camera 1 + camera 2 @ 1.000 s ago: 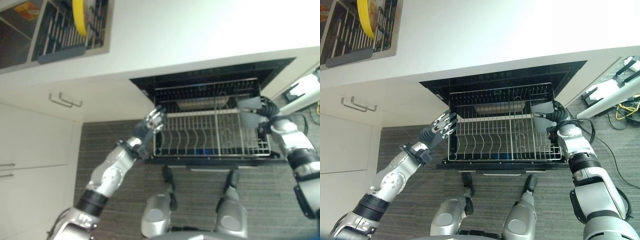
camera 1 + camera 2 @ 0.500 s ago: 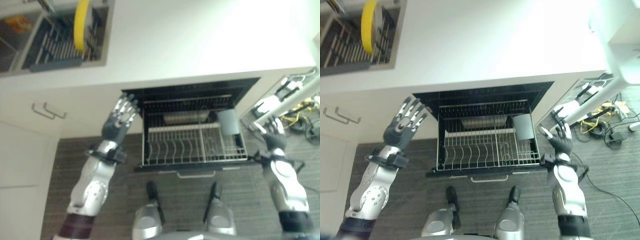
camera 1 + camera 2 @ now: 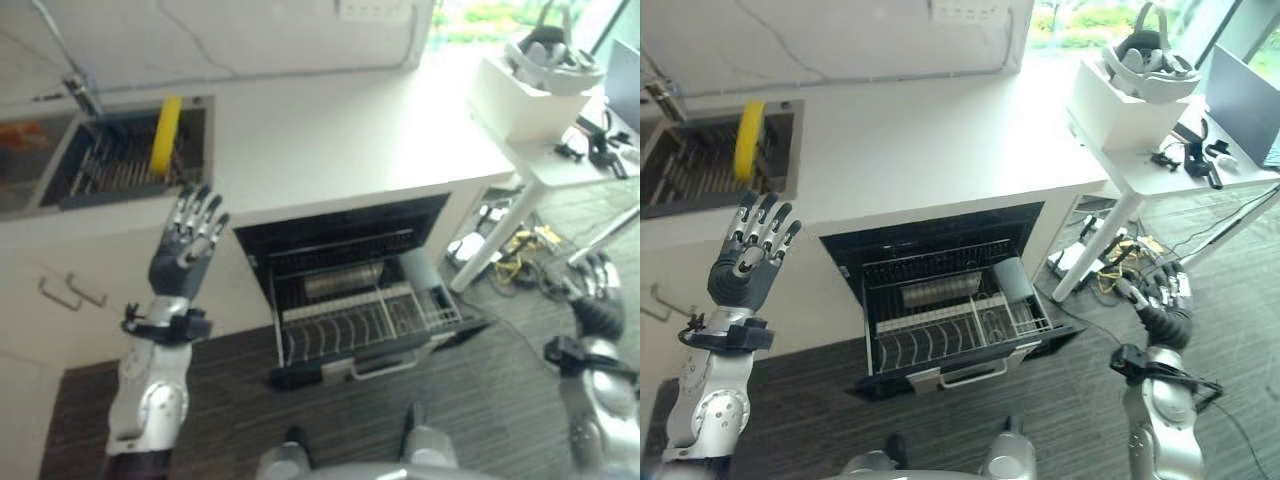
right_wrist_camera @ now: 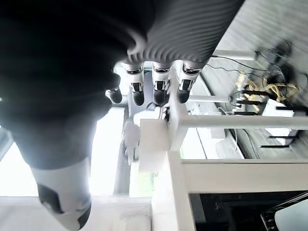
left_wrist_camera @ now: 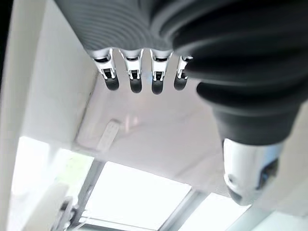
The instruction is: Place the dishes in the dishwasher.
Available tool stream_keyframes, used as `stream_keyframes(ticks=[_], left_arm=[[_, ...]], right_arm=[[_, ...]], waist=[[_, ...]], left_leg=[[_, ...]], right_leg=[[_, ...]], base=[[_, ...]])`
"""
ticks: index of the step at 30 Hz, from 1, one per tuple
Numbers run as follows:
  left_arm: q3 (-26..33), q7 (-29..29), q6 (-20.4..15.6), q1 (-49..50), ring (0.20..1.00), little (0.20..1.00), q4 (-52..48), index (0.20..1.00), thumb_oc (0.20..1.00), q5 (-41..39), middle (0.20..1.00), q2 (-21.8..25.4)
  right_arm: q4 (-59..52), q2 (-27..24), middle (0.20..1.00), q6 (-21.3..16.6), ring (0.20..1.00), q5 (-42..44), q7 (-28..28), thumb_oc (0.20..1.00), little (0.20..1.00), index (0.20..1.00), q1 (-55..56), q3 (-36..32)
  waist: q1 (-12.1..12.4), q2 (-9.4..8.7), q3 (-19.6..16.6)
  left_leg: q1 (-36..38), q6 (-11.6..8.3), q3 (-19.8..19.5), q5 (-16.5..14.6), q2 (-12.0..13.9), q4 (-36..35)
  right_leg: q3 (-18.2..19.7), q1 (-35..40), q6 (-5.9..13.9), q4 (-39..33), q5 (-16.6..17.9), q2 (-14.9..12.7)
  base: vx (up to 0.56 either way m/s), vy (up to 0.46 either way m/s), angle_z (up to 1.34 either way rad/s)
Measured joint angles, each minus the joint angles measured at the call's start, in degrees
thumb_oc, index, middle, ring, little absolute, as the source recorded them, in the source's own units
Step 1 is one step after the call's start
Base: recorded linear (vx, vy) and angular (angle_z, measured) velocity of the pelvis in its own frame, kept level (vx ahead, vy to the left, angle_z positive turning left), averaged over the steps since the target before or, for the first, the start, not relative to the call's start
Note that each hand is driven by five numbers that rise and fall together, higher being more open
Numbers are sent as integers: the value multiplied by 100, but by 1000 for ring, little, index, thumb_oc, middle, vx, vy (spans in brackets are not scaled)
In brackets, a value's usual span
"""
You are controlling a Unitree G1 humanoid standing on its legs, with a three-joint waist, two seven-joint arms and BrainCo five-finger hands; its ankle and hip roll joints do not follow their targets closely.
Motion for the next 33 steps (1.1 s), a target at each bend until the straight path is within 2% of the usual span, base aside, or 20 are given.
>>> stream_keyframes(ticks=[1, 2, 4, 8, 10, 11, 12, 14, 15, 19, 20, 21, 22, 23, 24, 25, 27, 30, 31, 33], left_arm=[[-4, 52, 2, -9, 1000, 1000, 22, 1000, 1000, 1, 1000, -49], [-36, 85, 7, -14, 1000, 1000, 22, 1000, 1000, 3, 1000, -47], [-77, 88, 28, -26, 1000, 1000, 53, 1000, 1000, 7, 1000, -82], [-97, 68, 85, 294, 1000, 1000, 59, 1000, 1000, 7, 1000, -58], [-299, 131, 173, 141, 1000, 1000, 95, 1000, 1000, 8, 1000, -60], [-437, 156, 196, -71, 1000, 1000, 96, 1000, 1000, 8, 1000, -83], [-524, 192, 208, -241, 1000, 1000, 80, 1000, 1000, 7, 1000, -157], [-564, 192, 191, -217, 1000, 1000, -52, 1000, 1000, 4, 1000, -181], [-456, 187, 152, -112, 1000, 1000, -234, 1000, 1000, 3, 1000, -179], [-421, 178, 141, -24, 1000, 1000, -194, 1000, 1000, -15, 1000, -181], [-437, 176, 139, -52, 1000, 1000, -170, 1000, 1000, -11, 1000, -187], [-452, 178, 132, -61, 1000, 1000, -110, 1000, 1000, 1, 1000, -203], [-422, 188, 123, -175, 1000, 1000, 52, 1000, 1000, 2, 1000, -167], [-396, 187, 111, -205, 1000, 1000, 149, 1000, 1000, 0, 1000, -111], [-397, 187, 112, -177, 1000, 1000, 173, 1000, 1000, -1, 1000, -36], [-396, 183, 113, -153, 1000, 1000, 170, 1000, 1000, 0, 1000, -33], [-212, 169, 117, -142, 1000, 1000, 138, 1000, 1000, 1, 1000, -10], [-27, 163, 212, -185, 1000, 1000, 112, 1000, 1000, 1, 1000, 153], [-43, 155, 291, -249, 1000, 1000, 115, 1000, 1000, 2, 1000, 257], [-137, 146, 378, -270, 1000, 1000, 79, 1000, 1000, 2, 1000, 280]], right_arm=[[8, -42, 1000, -208, 1000, 76, -23, 1000, 1000, 1000, -329, -48], [7, -14, 1000, -302, 1000, 119, -33, 1000, 1000, 1000, -596, 8], [6, 13, 1000, -450, 1000, 122, -29, 1000, 1000, 1000, -835, 236], [-125, 2, 1000, -540, 1000, 163, -25, 1000, 1000, 1000, -452, 228], [-115, -42, 1000, -546, 1000, 157, 31, 1000, 1000, 1000, -514, 218], [-72, -55, 1000, -535, 1000, 101, 91, 1000, 1000, 1000, -599, 221], [-80, -114, 1000, -532, 1000, 48, 143, 1000, 1000, 1000, -810, 226], [-121, -329, 1000, -530, 1000, -142, 216, 1000, 1000, 1000, -910, 271], [-134, -421, 1000, -528, 1000, -238, 236, 1000, 1000, 1000, -896, 339], [-161, -556, 1000, -512, 1000, -245, 396, 1000, 1000, 1000, -706, -88], [-165, -688, 1000, -500, 1000, -244, 397, 1000, 1000, 1000, -730, -244], [-170, -885, 1000, -495, 1000, -243, 394, 1000, 1000, 1000, -749, -310], [-162, -798, 1000, -471, 1000, -240, 365, 1000, 1000, 1000, -784, -360], [-185, -641, 1000, -455, 1000, -244, 345, 1000, 1000, 1000, -784, -356], [-229, -342, 1000, -450, 1000, -242, 318, 1000, 1000, 1000, -746, -357], [-343, -185, 1000, -433, 1000, -236, 297, 1000, 1000, 1000, -611, -358], [-951, 62, 1000, -422, 1000, -244, 270, 1000, 1000, 1000, -143, -346], [-1145, 67, 1000, -424, 1000, -428, 232, 1000, 1000, 1000, -406, -32], [-961, 87, 1000, -430, 1000, -472, 210, 1000, 1000, 1000, -673, 127], [-672, 118, 1000, -431, 1000, -531, 203, 1000, 1000, 1000, -977, 245]], waist=[[72, -137, -61], [150, -183, -93], [261, -142, -112], [245, -16, -183], [231, 119, -166], [281, 113, -153], [303, 20, -101], [251, 78, -101], [219, 74, -99], [72, 115, -70], [63, 213, -11], [56, 384, -14], [-8, 272, 49], [-39, 11, 42], [-39, -207, 40], [-8, -221, 41], [124, -235, 31], [290, -448, -44], [385, -513, -51], [527, -528, -62]], left_leg=[[4, -28, 80, 143, -196, -218], [20, -72, 210, 200, -324, -340], [23, -124, 351, 325, -385, -394], [192, -200, 327, 389, -371, -494], [-22, -185, 322, 433, -409, -162], [-371, -246, 296, 471, -444, 416], [-809, -634, 318, 683, -531, 1078], [-820, -657, 400, -22, -265, 1539], [-542, -713, 453, -140, 110, 1228], [591, -968, 247, 15, 723, -626], [724, -941, 293, 84, 825, -621], [819, -890, 300, 217, 853, -614], [791, -1129, 394, 98, 605, -611], [721, -961, 460, -10, 239, -621], [673, -747, 464, -73, -124, -620], [688, -607, 434, -114, -258, -616], [703, -149, 282, -149, -618, -583], [705, 11, 306, -169, -898, -574], [695, 20, 318, -164, -869, -573], [695, 38, 312, -176, -805, -570]], right_leg=[[172, 340, -237, -868, -289, 111], [164, 591, -369, -1477, -332, -36], [-51, 958, -718, -2312, -163, -76], [-193, 1303, -707, -2723, 10, -15], [-288, 1359, -805, -2816, 119, -31], [-377, 1264, -850, -2747, 109, -199], [-449, 1157, -880, -2661, 175, -468], [-602, 1214, -842, -2683, 238, -628], [-586, 1197, -839, -2649, 238, -611], [-402, 1065, -557, -2742, 420, -604], [-379, 1020, -436, -2750, 493, -610], [-363, 985, -307, -2773, 565, -603], [-421, 1016, -133, -2815, 670, -898], [-574, 1012, 6, -2884, 801, -1255], [-654, 983, -5, -2902, 1070, -1602], [-726, 978, -55, -2872, 1310, -1717], [-716, 749, 96, -2332, 1865, -2105], [-855, 452, -33, -2016, 2476, -2408], [-960, 381, 149, -1927, 2458, -2374], [-1252, 362, 331, -1553, 1783, -1998]], base=[[-4, -109, -16], [31, -142, -41], [29, -192, -29], [-41, -80, 14], [-142, 67, 30], [-156, 188, 35], [-127, 276, 32], [-66, 314, 23], [15, 339, 16], [40, 497, 0], [0, 555, -27], [-2, 611, -13], [8, 564, 5], [32, 517, 28], [58, 512, 27], [72, 559, 28], [73, 537, 37], [9, 330, 7], [-44, 260, 6], [-5, 310, 10]])
